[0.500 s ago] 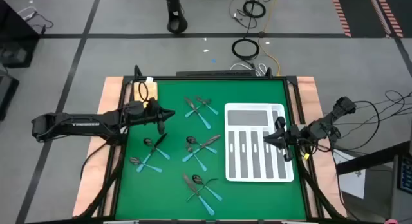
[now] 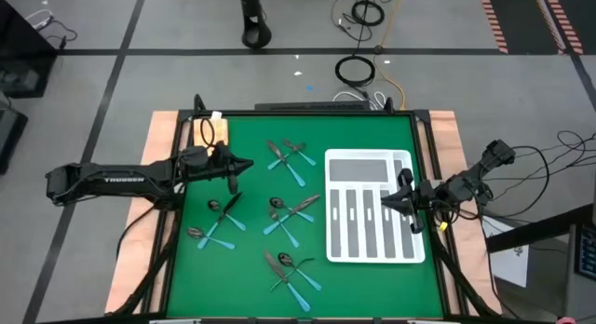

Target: Sort silverware

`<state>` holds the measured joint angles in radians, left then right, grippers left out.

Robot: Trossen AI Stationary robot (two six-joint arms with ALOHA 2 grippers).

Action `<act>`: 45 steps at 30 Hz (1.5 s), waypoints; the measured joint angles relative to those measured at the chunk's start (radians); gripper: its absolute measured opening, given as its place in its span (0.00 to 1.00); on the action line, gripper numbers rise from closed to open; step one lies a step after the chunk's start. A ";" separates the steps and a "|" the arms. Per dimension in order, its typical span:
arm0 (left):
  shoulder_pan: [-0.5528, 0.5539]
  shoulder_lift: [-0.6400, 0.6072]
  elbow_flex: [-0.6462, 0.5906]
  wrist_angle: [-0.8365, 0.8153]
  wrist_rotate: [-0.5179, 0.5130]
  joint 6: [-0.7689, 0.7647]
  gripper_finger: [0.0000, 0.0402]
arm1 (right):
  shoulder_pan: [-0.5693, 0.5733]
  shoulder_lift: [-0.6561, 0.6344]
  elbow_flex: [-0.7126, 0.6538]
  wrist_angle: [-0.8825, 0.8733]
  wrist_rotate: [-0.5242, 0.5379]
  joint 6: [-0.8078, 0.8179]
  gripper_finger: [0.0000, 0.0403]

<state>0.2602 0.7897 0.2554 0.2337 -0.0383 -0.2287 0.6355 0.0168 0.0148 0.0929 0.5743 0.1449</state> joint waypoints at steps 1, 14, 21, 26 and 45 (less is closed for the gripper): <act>0.000 0.000 0.000 0.000 0.000 0.000 0.05 | 0.000 0.000 0.000 0.000 0.000 0.000 0.08; 0.000 0.000 0.000 0.000 0.000 0.000 0.05 | 0.000 0.000 0.000 0.000 0.000 0.000 0.08; 0.000 0.000 0.000 0.000 0.000 0.000 0.05 | 0.000 0.000 0.000 0.013 0.001 0.000 0.08; 0.000 0.000 0.000 0.000 0.000 0.000 0.05 | 0.000 0.000 0.000 0.023 0.036 -0.008 0.08; 0.000 0.007 0.000 0.060 -0.020 0.004 0.05 | -0.001 0.000 0.000 0.057 0.494 0.237 0.08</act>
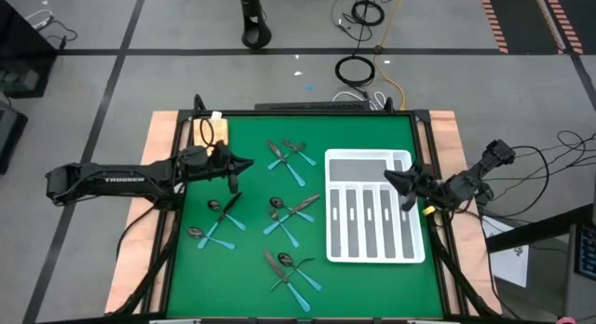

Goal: Sort silverware
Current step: Put the bottom blue knife into the tray

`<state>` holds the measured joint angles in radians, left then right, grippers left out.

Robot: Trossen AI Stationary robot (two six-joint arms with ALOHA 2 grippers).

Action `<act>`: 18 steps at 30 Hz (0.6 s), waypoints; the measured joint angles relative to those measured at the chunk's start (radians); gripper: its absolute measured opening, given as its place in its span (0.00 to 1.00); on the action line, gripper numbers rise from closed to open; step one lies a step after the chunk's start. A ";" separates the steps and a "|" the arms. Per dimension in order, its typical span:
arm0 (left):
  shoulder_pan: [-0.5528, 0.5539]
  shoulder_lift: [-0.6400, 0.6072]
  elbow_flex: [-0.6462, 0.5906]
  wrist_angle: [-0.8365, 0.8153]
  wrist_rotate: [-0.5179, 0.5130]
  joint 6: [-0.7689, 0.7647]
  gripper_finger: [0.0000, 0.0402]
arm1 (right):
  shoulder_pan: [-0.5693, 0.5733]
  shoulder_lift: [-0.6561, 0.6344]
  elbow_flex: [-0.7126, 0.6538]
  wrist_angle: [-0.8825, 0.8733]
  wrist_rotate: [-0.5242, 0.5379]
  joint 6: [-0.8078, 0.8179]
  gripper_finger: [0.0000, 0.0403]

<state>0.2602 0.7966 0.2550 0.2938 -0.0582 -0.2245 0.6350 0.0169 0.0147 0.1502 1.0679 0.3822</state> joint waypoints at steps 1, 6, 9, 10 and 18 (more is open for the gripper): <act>0.000 0.004 0.000 0.041 -0.010 0.005 0.05 | 0.000 0.000 0.000 0.035 -0.001 -0.011 0.08; 0.000 0.013 0.000 0.257 -0.029 -0.039 0.05 | 0.000 0.038 0.058 0.319 -0.047 -0.287 0.08; 0.000 0.012 0.000 0.379 -0.035 -0.127 0.05 | -0.001 0.119 0.206 0.354 -0.045 -0.500 0.08; 0.002 0.013 0.001 0.406 -0.036 -0.135 0.05 | -0.002 0.160 0.267 0.339 -0.044 -0.567 0.09; -0.008 0.010 0.248 0.243 0.355 -0.286 0.05 | -0.056 0.645 0.808 0.056 -0.049 -0.897 0.24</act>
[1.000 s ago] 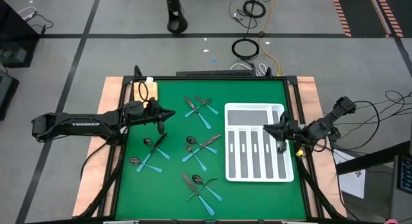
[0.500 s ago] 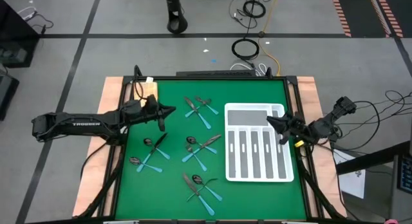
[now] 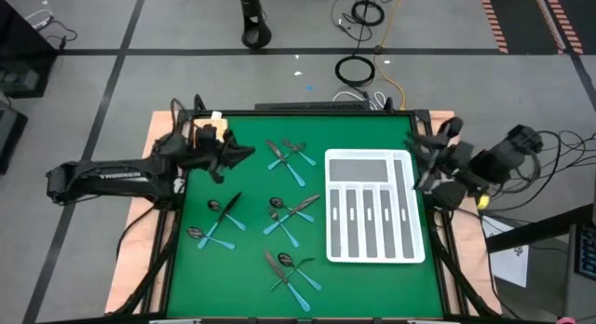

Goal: Sort silverware
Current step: Put the bottom blue knife into the tray

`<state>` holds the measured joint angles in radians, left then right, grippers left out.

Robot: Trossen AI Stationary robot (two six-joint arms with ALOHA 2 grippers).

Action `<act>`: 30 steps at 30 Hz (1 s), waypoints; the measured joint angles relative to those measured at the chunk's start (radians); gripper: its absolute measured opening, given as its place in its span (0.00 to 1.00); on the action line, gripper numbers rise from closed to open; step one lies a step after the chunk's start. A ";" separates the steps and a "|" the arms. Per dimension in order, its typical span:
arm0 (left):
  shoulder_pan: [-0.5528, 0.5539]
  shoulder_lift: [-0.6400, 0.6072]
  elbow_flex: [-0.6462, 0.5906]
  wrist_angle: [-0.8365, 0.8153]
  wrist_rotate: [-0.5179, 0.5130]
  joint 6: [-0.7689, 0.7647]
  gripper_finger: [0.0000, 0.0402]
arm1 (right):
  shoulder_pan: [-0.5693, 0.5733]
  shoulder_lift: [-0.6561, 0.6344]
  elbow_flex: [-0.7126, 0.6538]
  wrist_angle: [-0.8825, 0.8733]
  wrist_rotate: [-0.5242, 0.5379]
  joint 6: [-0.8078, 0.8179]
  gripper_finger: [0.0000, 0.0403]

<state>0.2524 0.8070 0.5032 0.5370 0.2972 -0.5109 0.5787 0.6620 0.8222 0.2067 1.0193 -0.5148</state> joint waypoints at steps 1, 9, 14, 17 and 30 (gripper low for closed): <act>-0.007 0.000 0.058 -0.060 0.044 0.000 0.05 | -0.013 0.062 0.061 -0.062 0.000 -0.001 0.28; -0.033 0.039 0.606 -1.008 -0.108 0.265 0.05 | -0.188 0.428 0.416 -0.462 0.075 0.389 0.50; -0.032 0.082 0.820 -1.452 -0.285 0.264 0.05 | -0.311 0.581 0.518 -0.841 -0.208 0.748 0.51; -0.040 0.082 0.829 -1.574 -0.176 0.264 0.05 | -0.357 0.650 0.518 -0.972 -0.465 0.893 0.50; -0.229 0.143 0.828 -1.704 -0.109 0.347 0.05 | -0.266 1.103 0.684 -0.872 -0.947 0.797 0.46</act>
<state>0.0233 0.9497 1.3312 -1.1670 0.1884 -0.1636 0.3126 1.7648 1.5065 -0.6655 0.0718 0.2826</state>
